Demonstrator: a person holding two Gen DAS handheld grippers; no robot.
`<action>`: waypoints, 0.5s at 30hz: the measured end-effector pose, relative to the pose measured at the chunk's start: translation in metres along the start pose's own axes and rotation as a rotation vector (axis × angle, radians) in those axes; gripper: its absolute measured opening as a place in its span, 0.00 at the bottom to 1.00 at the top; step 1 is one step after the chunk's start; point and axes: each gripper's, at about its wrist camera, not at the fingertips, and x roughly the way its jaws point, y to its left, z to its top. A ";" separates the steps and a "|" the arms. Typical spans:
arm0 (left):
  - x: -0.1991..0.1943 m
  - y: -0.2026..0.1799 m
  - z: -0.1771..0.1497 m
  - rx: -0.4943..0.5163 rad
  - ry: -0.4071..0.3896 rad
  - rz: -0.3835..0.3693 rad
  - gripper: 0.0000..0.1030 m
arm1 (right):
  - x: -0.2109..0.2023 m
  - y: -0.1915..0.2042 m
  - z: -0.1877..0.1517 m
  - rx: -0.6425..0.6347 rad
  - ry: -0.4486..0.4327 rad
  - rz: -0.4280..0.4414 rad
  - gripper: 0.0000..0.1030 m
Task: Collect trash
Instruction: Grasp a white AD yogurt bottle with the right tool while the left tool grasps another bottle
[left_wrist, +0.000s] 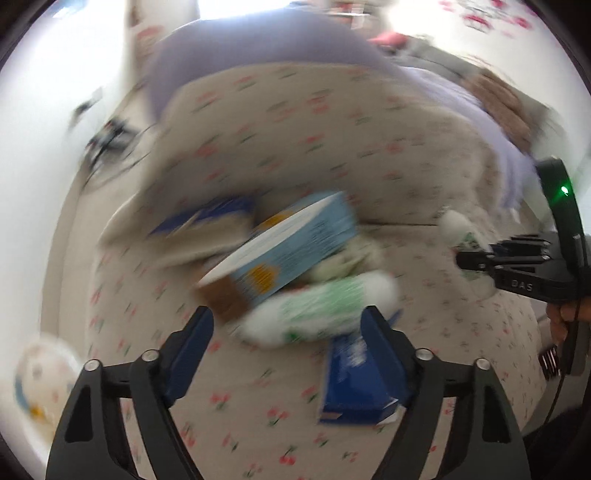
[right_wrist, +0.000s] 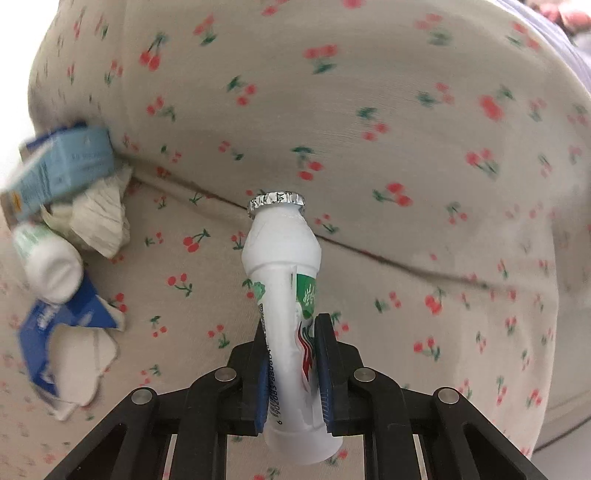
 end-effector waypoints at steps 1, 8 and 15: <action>0.002 -0.006 0.004 0.037 -0.003 -0.031 0.75 | -0.003 -0.003 -0.001 0.017 -0.003 0.010 0.17; 0.036 -0.037 0.011 0.275 0.111 -0.114 0.61 | -0.024 -0.017 -0.009 0.058 -0.016 0.084 0.18; 0.053 -0.033 -0.021 0.257 0.217 -0.135 0.55 | -0.062 -0.009 -0.042 0.065 -0.026 0.119 0.18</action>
